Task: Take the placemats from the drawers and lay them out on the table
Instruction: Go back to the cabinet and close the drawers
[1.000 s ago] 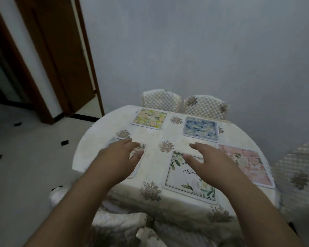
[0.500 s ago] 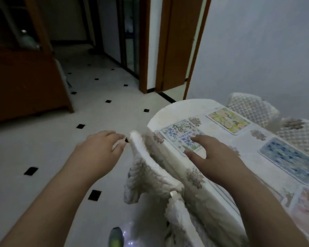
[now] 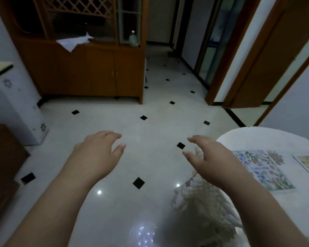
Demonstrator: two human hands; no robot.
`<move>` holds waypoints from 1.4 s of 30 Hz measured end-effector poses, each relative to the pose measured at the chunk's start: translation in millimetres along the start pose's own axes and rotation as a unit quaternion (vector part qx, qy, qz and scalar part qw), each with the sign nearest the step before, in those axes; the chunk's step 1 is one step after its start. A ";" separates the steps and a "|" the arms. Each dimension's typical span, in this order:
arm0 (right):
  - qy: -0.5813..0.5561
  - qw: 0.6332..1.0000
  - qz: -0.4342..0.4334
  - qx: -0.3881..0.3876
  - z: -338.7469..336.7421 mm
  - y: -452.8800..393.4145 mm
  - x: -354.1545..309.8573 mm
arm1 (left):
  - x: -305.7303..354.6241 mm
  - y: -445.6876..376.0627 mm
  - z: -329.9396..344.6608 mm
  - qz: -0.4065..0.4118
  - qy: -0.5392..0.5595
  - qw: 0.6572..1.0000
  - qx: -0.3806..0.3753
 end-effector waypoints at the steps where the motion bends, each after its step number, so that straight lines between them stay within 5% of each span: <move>1: 0.004 1.000 -0.009 -0.002 4.7 -11.3 -14.2 | -14.0 -5.6 -5.0 -0.007 0.002 1.000 0.004; 15: 0.040 0.995 -0.086 -0.020 55.2 -148.5 -195.6 | -185.0 -87.5 -69.9 -0.068 0.015 0.996 0.048; 25: 0.052 0.967 -0.241 -0.069 117.4 -223.8 -348.5 | -309.5 -75.8 -105.8 -0.192 -0.005 0.978 0.083; 42: 0.022 0.816 -0.560 -0.141 231.6 -337.3 -621.3 | -442.9 -53.2 -149.3 -0.530 -0.051 0.834 0.147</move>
Point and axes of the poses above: each hand's wrist, its own y-axis away from the middle knuckle, its own z-axis out of the palm, x = y × z, the point moved 10 cm from there along -y, towards the middle knuckle, and after that the axes turned 2 degrees about z, right-handed, at the moved point
